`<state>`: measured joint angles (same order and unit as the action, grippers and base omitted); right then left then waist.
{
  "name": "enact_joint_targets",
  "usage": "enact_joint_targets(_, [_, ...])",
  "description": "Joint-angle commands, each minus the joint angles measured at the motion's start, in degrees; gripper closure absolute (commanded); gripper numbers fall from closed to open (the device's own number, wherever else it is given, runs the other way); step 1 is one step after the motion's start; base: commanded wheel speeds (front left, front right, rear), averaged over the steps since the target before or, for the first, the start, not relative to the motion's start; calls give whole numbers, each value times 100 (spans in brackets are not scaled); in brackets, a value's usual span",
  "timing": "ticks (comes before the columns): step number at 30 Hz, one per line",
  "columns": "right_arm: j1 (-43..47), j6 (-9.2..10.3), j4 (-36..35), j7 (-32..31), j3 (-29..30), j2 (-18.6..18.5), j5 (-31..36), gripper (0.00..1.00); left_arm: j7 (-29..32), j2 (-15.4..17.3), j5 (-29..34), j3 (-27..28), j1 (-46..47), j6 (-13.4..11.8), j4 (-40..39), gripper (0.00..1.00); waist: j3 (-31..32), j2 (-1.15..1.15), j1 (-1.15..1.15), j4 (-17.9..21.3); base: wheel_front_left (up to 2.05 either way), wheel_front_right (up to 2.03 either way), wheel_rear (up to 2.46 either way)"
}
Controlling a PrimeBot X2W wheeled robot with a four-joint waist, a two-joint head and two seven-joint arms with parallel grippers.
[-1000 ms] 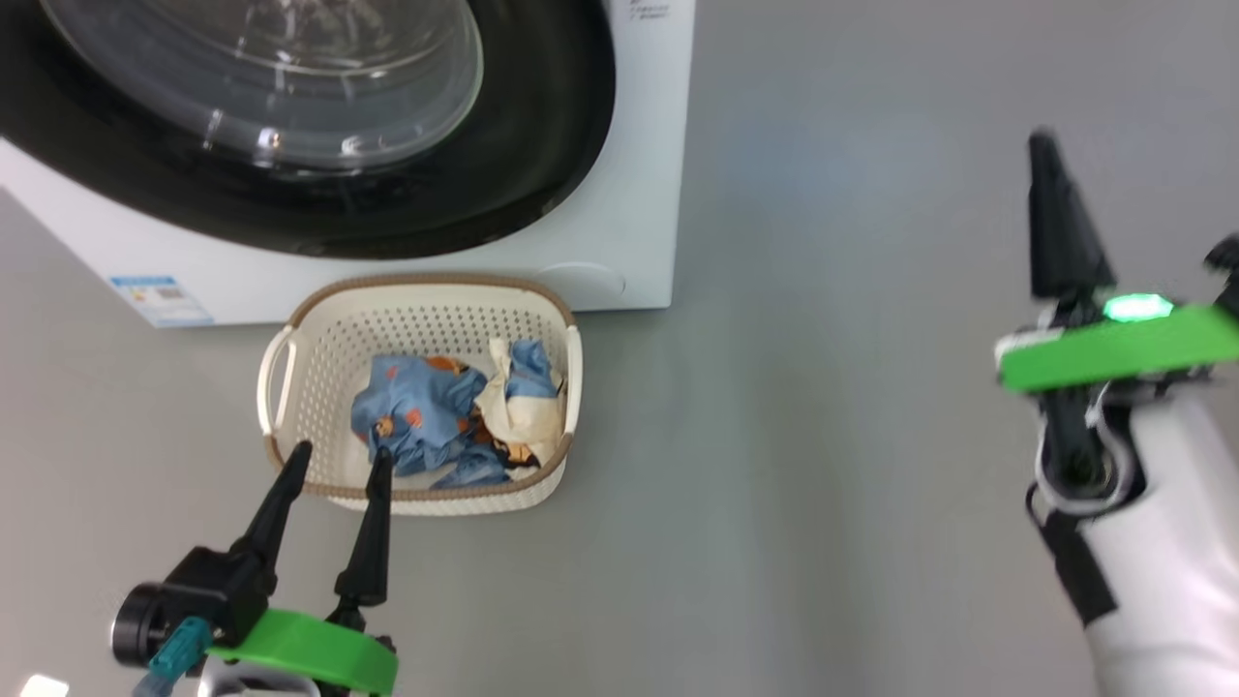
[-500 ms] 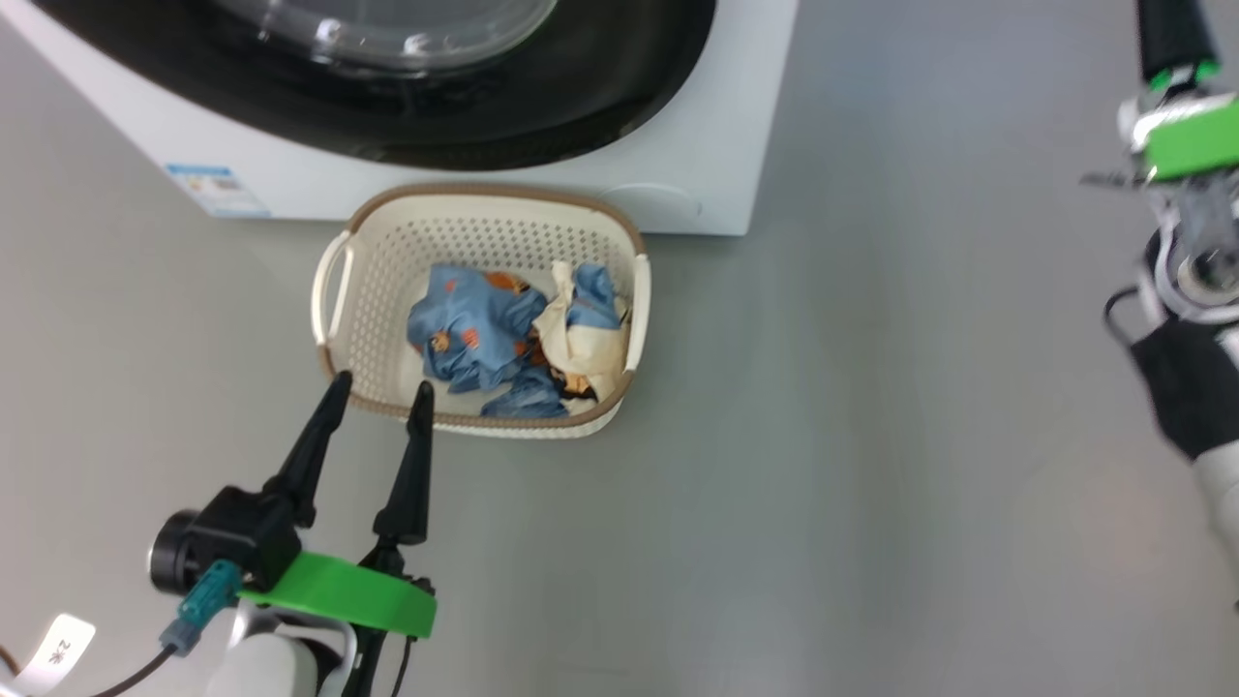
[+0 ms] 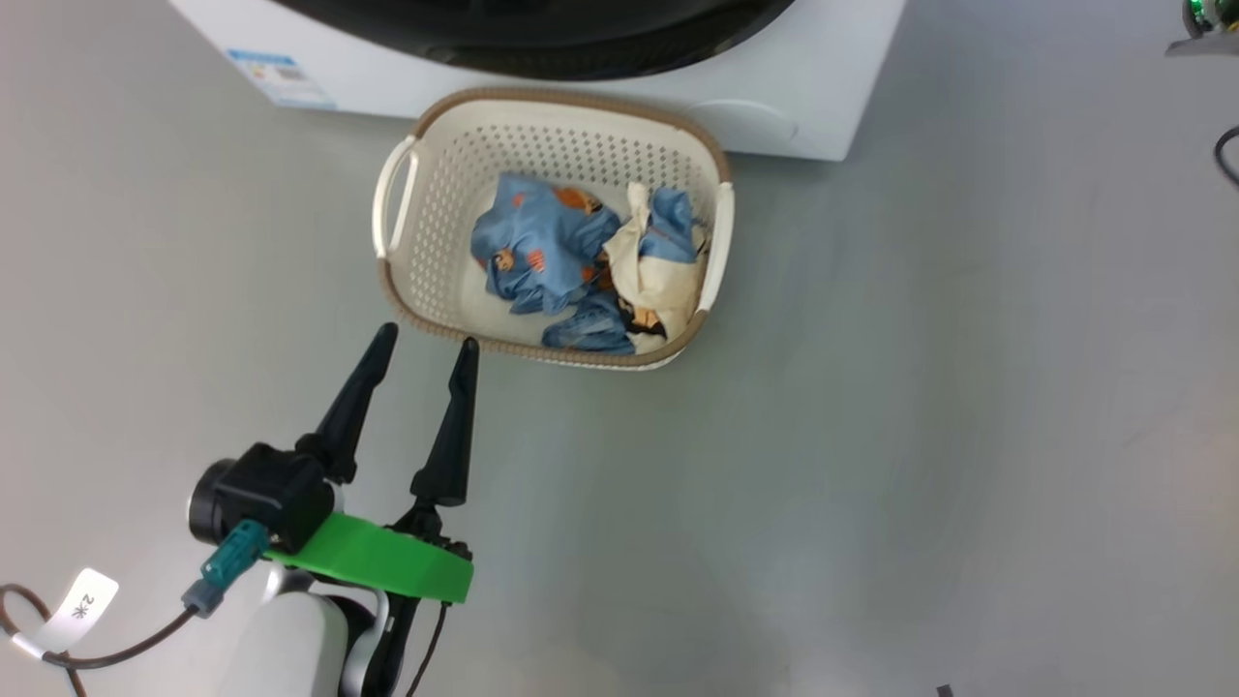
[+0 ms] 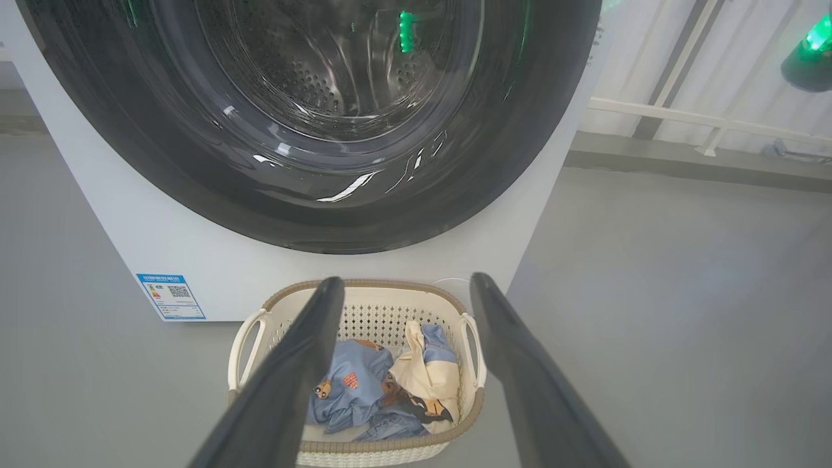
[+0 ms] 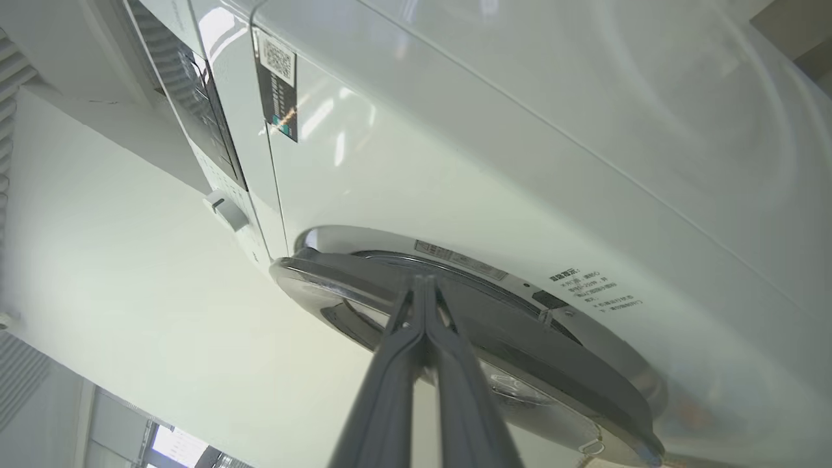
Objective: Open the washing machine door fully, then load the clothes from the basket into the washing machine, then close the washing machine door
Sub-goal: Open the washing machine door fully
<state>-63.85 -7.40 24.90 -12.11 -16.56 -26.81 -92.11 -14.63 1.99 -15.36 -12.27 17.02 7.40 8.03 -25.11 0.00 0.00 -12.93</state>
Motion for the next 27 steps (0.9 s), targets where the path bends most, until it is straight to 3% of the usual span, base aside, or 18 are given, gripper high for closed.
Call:
enact_joint_targets(1, [-116,-9,-80,-163,-46,11,-107,100,-37,90,-47,152,132,9,-165,0,-196,0,0,-181,0,0,0])
enact_joint_targets(13, [-996,-9,507,-1310,-27,145,-358,100,-37,89,-254,-95,351,-23,-305,0,-674,0,0,-409,0,0,0])
enact_joint_targets(27, [-1881,-9,995,-1655,-261,225,89,100,-37,89,-508,-346,639,-109,-424,0,-1203,0,0,-738,0,0,0])
